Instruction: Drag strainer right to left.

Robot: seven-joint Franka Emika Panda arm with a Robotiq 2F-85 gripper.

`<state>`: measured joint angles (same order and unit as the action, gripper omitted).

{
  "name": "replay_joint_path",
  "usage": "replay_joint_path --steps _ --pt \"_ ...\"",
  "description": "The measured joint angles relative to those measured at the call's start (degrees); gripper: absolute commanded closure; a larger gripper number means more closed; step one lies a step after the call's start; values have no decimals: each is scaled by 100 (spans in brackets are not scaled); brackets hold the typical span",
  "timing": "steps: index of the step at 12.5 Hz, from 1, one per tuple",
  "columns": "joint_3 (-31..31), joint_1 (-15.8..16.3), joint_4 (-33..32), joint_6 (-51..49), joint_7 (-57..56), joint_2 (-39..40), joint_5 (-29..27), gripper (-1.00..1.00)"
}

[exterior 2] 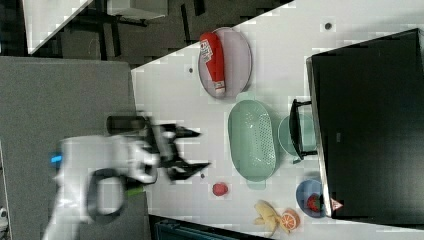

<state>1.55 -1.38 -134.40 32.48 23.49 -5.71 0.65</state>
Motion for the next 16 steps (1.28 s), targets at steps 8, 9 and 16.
replay_joint_path --steps 8,9,16 --pt "-192 16 -671 2325 1439 1876 2 -100" --pt "-194 42 -615 2392 1526 1888 27 -100" --pt "-209 355 -459 3125 1935 2565 -33 -100"
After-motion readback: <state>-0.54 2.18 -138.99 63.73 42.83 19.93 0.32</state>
